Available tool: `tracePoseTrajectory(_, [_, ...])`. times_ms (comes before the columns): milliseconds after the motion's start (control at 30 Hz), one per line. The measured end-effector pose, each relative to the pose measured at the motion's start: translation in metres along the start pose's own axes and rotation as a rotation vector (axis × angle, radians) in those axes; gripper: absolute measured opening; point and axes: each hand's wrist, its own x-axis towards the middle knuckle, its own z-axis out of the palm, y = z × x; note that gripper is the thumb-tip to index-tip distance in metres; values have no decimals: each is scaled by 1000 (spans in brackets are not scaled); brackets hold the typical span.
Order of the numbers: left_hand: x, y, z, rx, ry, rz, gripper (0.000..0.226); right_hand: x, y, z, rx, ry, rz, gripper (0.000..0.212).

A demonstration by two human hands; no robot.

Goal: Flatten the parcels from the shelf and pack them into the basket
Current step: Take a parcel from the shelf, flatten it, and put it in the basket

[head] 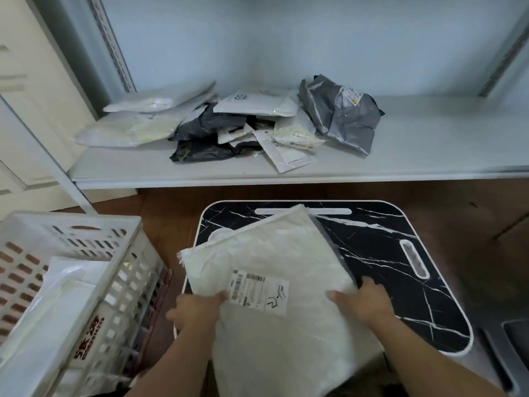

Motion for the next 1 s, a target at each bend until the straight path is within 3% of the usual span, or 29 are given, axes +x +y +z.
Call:
tracePoseTrajectory(67, [6,-8,-5,-159,-134,-100,84,-4,2,-1,-76,-16,-6,57])
tracePoseTrajectory(100, [10,-11,-6,-224,-195,-94,67,-9,3,-2,-125,-34,-19,43])
tracePoseTrajectory(167, [12,-10,-11,-318,-305,-72,33,-12,4,-2,-116,-44,-35,35])
tracePoseTrajectory(200, [10,-5,-14,-324,-332,-29,30,-13,4,-1,-51,-33,-42,31])
tracePoseTrajectory(300, [8,13,-28,-346,-365,125,43,-22,-1,-6,253,0,-55,28])
tracePoseTrajectory(400, [8,46,-64,-389,-392,216,33,-40,-27,-24,480,-129,-62,36])
tracePoseTrajectory(500, [12,85,-127,-490,-447,330,37,-64,-85,-37,554,-313,-119,33])
tracePoseTrajectory(633, [25,125,-225,-508,-419,505,38,-93,-177,-26,660,-307,-336,15])
tracePoseTrajectory(700, [30,133,-266,-413,-367,571,28,-107,-218,-19,772,-317,-389,17])
tracePoseTrajectory(833, [69,113,-340,67,24,514,35,-136,-297,26,875,-340,-467,20])
tracePoseTrajectory(933, [105,86,-374,362,288,422,44,-165,-339,85,709,-294,-565,11])
tracePoseTrajectory(1000, [125,64,-388,404,470,404,49,-184,-355,124,550,-235,-660,33])
